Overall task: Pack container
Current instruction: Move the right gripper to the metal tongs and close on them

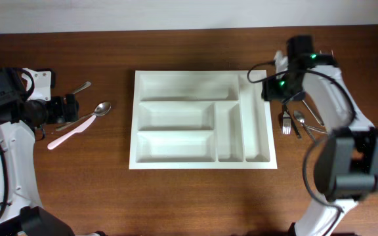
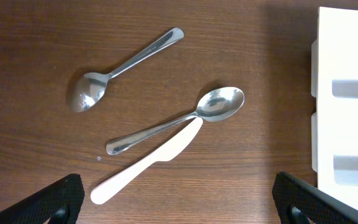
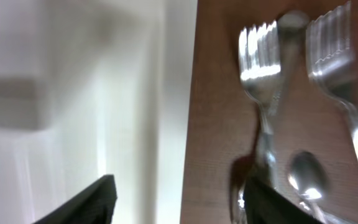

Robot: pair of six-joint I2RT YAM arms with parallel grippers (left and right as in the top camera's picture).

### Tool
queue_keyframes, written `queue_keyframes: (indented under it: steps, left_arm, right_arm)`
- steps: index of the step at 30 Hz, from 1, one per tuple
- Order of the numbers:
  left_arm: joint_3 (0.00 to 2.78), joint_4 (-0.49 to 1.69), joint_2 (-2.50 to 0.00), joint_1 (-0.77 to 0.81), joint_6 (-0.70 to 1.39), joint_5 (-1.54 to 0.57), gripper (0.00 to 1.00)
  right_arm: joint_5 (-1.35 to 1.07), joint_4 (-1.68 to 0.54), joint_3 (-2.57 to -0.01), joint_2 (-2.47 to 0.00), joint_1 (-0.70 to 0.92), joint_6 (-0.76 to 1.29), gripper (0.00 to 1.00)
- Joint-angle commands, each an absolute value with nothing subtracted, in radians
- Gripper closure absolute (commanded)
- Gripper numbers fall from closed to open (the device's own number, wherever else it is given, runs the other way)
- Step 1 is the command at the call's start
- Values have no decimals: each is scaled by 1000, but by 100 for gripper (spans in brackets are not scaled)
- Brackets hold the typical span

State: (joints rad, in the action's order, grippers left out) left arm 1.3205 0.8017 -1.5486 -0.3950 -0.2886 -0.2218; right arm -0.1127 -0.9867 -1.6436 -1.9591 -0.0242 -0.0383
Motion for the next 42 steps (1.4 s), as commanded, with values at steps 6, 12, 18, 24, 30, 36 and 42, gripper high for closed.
queue_keyframes:
  steps: [6,12,18,24,30,36,42]
  left_arm:
    - [1340,803,-1556,-398,-301,-240,1]
    - [1340,803,-1556,-398,-301,-240,1]
    - [1340,802,-1556,-398,-301,-240,1]
    - [1340,803,-1556,-398,-301,-240,1]
    - [1340,802,-1556,-398,-301,-240,1]
    - [1340,802,-1556,-398,-301,-240,1]
    - [1340,802,-1556,-398,-301,-240,1]
  right_arm:
    - [-8,-1053,-1796,-1713,-118,-45,28]
    - [76,-1034,-1774,-1742,-258,-117,14]
    - [56,-930,-1772,-1876,-369,-127,18]
    - [-51,-856,-1772,-2031,-400,-202,36]
    - [-41,-813,-1772,-2157,-402,-278,47]
    - [-41,-742,-1772,-2233,-402,-285,48]
    - [-49,-708,-1772,-2251,-402,-292,48]
